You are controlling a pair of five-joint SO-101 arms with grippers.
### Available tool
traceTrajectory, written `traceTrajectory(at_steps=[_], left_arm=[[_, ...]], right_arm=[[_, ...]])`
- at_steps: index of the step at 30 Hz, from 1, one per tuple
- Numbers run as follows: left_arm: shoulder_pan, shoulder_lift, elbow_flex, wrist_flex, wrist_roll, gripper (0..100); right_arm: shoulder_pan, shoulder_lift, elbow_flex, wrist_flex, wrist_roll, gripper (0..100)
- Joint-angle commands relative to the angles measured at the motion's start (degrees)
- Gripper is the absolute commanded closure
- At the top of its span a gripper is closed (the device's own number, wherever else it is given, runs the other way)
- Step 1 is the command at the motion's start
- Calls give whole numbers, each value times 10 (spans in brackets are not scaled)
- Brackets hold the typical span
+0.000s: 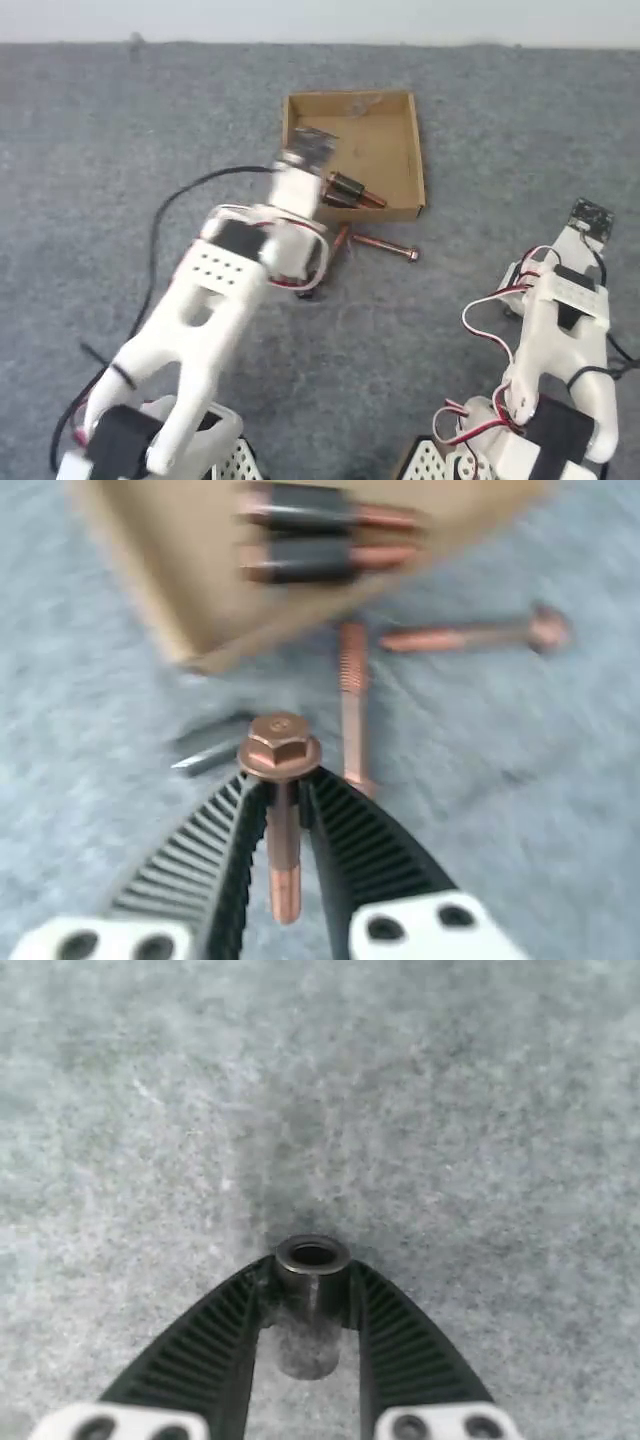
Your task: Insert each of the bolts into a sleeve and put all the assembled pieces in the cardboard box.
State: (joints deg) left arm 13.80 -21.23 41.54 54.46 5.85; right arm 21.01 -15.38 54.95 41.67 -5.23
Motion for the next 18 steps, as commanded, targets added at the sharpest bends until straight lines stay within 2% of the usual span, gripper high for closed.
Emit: traceTrajectory(at_steps=[1,12,18], left_arm=[[-75,-54,23,-47,28,988],[-268,-83,204,-166,25,988],[-382,-108,245,-187,26,988]], right_arm=[[-21,-37,-4,-4,-4,950],[-80,-38,-30,-20,-5,946],[-148,-37,-53,-96,-5,946]])
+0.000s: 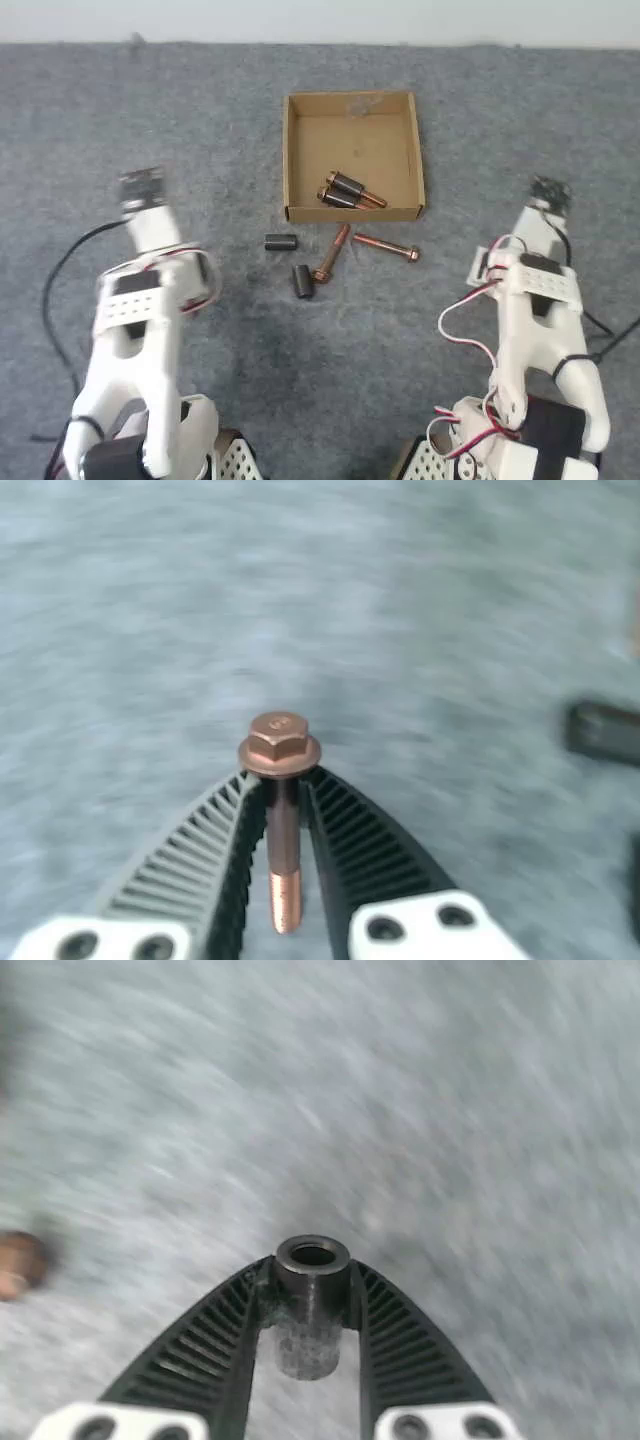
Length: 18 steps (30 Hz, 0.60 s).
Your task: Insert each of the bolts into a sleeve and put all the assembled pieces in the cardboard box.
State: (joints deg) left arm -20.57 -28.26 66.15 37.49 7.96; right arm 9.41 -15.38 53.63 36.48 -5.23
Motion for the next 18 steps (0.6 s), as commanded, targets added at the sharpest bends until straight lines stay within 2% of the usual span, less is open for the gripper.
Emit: traceTrajectory(at_steps=[1,11,18], left_arm=[[-47,-44,6,-19,5,988],[-47,-95,45,-46,4,988],[-47,-97,46,-46,4,988]], right_arm=[[-46,-36,-40,-70,-5,946],[-131,-30,-38,-327,-5,946],[-161,-30,-38,-458,-5,946]])
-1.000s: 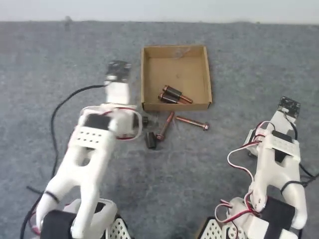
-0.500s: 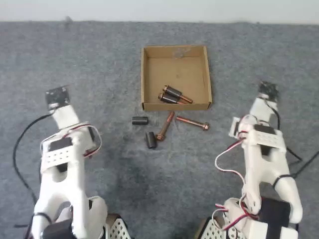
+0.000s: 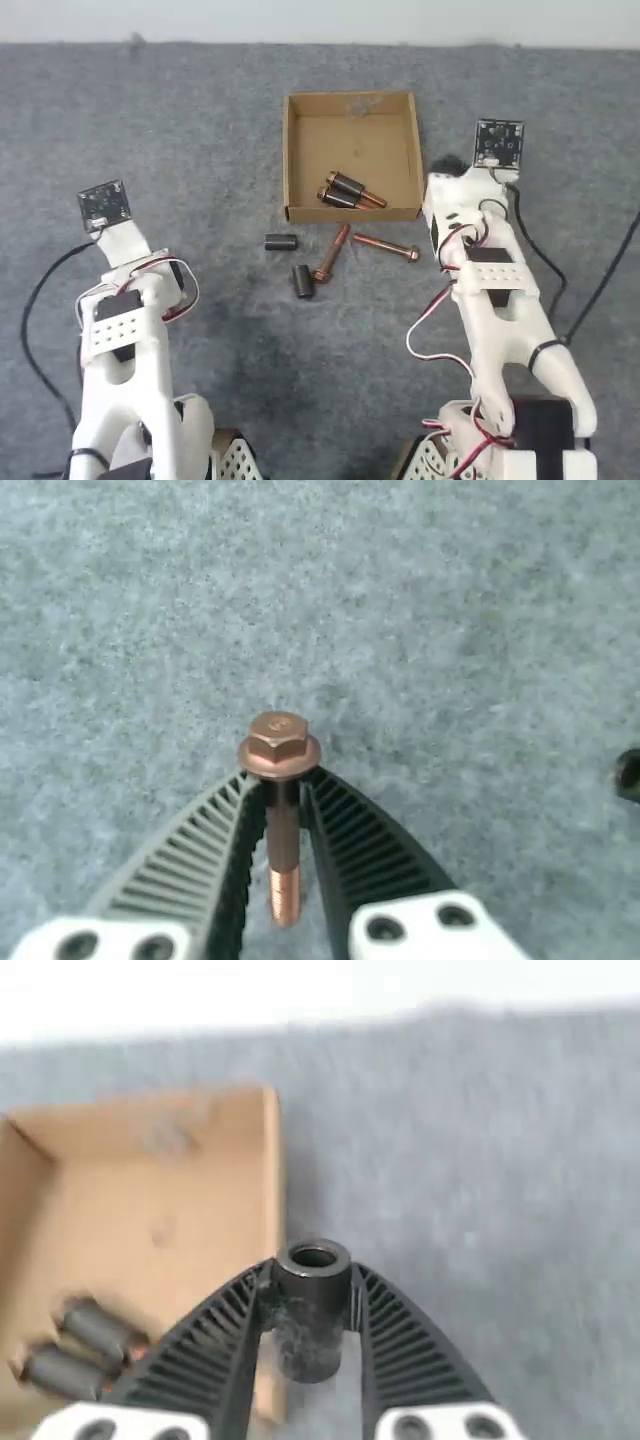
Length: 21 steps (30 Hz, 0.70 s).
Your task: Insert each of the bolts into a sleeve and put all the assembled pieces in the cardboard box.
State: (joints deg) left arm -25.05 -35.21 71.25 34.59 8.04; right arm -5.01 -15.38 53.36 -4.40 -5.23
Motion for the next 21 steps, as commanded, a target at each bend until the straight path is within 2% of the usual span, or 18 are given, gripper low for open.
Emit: traceTrajectory(at_steps=[1,6,15,21], left_arm=[[-3,-27,-5,-17,4,988],[-2,-27,-5,-17,4,987],[7,-25,-5,-26,3,987],[8,-25,-5,-36,3,987]], right_arm=[[-22,-30,-35,-61,-5,946],[-51,-9,-36,-135,-5,946],[-97,134,-39,-409,-5,947],[-117,197,-36,-516,-4,950]])
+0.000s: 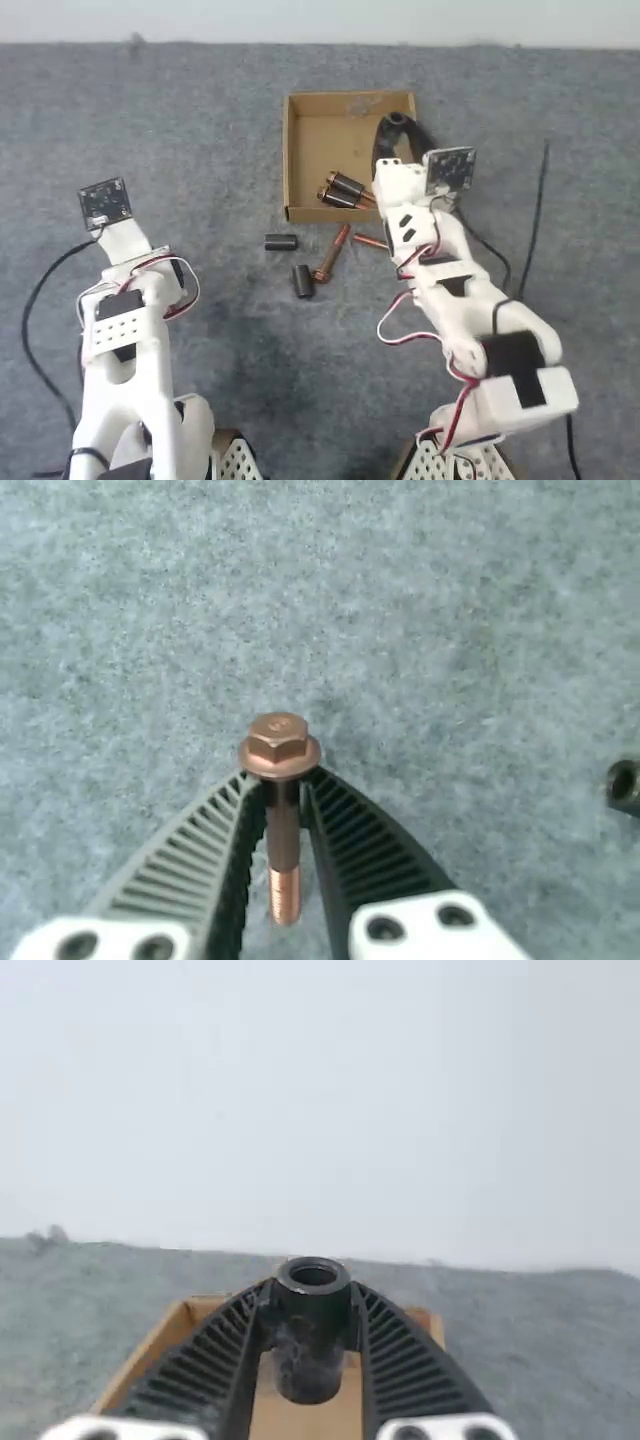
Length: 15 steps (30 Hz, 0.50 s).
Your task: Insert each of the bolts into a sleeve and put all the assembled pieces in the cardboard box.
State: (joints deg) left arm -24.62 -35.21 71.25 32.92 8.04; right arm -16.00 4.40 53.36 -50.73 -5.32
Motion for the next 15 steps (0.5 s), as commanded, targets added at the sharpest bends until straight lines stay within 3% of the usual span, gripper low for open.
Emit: traceTrajectory(at_steps=[1,15], left_arm=[[4,-25,-5,-19,3,987],[12,-25,-5,-20,3,987]], right_arm=[[-7,7,-34,-64,-4,950],[-56,15,141,-212,-4,950]])
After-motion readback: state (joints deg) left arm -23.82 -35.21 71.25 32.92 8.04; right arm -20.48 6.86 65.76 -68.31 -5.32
